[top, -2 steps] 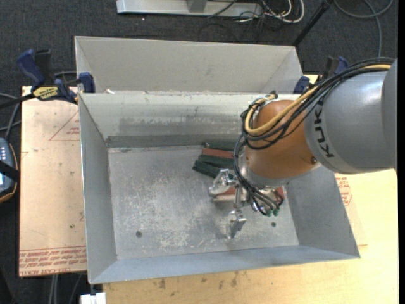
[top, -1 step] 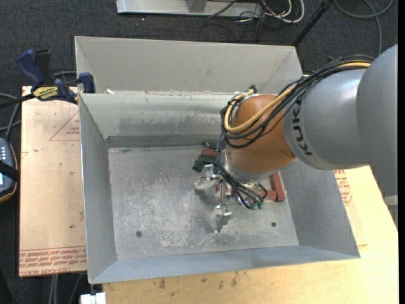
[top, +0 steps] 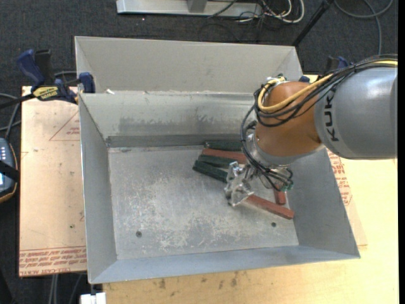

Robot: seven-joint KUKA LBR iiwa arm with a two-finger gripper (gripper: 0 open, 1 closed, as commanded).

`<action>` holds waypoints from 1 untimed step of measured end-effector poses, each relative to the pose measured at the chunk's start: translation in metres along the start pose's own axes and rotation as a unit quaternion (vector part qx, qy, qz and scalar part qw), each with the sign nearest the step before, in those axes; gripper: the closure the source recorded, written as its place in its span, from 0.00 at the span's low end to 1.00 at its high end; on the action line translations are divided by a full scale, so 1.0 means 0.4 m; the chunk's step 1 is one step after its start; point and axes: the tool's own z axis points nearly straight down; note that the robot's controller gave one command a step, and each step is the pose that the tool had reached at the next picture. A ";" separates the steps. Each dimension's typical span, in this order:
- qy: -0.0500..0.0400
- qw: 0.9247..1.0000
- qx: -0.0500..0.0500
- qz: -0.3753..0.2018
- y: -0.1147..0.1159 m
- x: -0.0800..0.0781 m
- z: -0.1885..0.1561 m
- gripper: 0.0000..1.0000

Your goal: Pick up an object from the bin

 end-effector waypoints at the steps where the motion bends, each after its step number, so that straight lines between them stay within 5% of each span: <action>1: 0.004 1.000 0.000 0.000 -0.003 0.008 0.007 0.00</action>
Offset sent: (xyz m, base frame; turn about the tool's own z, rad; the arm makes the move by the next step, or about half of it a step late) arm 0.0000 0.0000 0.0000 0.0000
